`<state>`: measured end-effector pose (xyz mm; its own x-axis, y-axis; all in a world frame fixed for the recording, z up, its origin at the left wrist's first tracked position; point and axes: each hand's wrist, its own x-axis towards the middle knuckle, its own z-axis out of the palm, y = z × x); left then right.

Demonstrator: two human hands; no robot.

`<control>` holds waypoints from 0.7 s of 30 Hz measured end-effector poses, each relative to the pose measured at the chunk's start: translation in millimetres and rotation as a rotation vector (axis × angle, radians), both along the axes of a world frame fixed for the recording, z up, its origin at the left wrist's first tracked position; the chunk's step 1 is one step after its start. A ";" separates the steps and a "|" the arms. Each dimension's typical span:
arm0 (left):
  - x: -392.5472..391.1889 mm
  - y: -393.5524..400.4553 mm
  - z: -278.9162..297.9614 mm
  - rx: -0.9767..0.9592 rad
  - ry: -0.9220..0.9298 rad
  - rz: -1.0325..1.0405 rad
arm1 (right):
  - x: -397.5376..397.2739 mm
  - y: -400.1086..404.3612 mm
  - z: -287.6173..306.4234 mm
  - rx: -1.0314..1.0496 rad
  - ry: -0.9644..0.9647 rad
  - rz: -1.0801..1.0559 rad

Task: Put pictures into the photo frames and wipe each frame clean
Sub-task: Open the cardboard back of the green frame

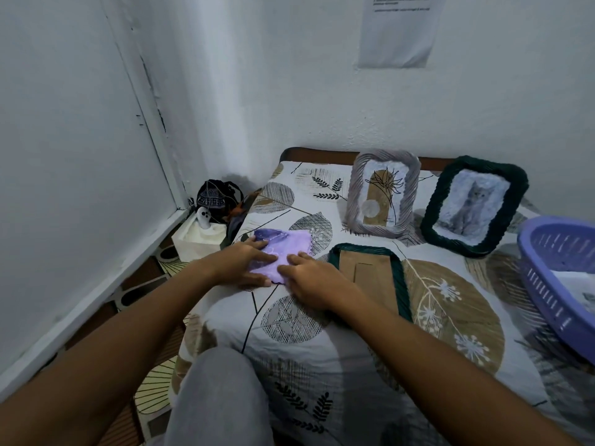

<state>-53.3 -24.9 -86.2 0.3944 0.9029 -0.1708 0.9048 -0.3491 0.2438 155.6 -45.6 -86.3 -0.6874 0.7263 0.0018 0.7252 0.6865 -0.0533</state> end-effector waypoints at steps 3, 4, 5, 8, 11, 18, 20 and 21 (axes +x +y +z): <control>-0.3 11.0 1.7 -0.002 0.044 0.001 | -2.9 7.1 -0.4 -0.007 0.000 -0.021; 0.6 12.5 2.7 -0.001 0.058 0.002 | -3.0 8.4 -0.8 -0.012 0.007 -0.027; 0.9 13.7 2.9 -0.003 0.075 0.003 | -2.6 9.4 -1.1 -0.020 0.012 -0.031; 2.7 11.9 5.5 0.001 0.084 0.011 | 5.0 7.3 1.7 -0.087 0.055 -0.063; 16.2 1.1 11.8 0.053 -0.070 0.012 | 27.6 0.8 10.9 -0.153 0.255 -0.160; 108.4 -33.1 9.5 0.051 -0.736 0.130 | 116.3 -21.2 18.9 -0.118 0.674 -0.635; 130.5 -36.6 2.4 0.014 -0.774 0.187 | 136.5 -28.0 19.4 -0.175 0.786 -0.756; 138.8 -38.0 -1.8 0.018 -0.788 0.211 | 142.8 -31.2 19.9 -0.231 0.843 -0.791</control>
